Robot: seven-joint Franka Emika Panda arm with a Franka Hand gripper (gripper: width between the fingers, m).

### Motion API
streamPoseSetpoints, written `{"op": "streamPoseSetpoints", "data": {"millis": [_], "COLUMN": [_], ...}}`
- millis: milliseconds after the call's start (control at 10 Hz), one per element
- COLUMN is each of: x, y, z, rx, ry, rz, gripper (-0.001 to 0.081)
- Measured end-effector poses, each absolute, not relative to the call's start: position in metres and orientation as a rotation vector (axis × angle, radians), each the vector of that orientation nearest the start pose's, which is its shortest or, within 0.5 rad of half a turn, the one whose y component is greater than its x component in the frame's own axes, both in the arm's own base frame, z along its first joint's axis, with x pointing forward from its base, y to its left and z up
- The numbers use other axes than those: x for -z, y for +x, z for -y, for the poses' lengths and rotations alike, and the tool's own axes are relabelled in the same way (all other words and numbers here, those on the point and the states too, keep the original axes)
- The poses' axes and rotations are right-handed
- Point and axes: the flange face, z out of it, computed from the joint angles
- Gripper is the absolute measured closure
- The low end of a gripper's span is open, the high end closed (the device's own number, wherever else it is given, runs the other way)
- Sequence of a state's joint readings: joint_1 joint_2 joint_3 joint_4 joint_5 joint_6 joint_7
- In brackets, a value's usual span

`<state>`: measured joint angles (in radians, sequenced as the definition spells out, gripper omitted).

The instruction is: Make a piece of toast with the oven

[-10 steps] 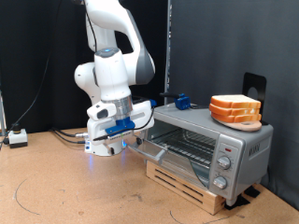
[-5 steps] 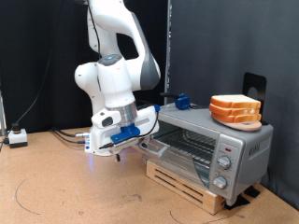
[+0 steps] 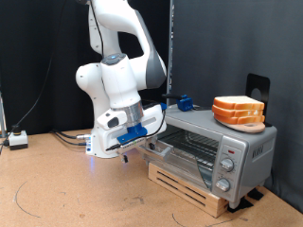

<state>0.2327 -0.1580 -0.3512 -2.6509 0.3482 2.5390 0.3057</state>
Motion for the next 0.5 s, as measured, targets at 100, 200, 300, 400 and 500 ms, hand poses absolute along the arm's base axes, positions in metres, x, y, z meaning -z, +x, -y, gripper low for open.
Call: {"op": "streamPoseSetpoints", "data": {"millis": [100, 200, 300, 400, 500], "x": [-0.2946, -0.2948, -0.2956, -0.2975, -0.2995], "y": [0.4185, 0.4188, 0.4195, 0.4211, 0.4228], "z": [0.0501, 0.0502, 0.0504, 0.0507, 0.0512], "rx": [0.005, 0.005, 0.008, 0.015, 0.021], "ry": [-2.707, -2.707, -2.707, -2.705, -2.703], "rz": [-0.997, -0.998, -0.998, -0.998, -0.997], "gripper": [-0.0003, -0.0003, -0.0003, -0.0003, -0.0003]}}
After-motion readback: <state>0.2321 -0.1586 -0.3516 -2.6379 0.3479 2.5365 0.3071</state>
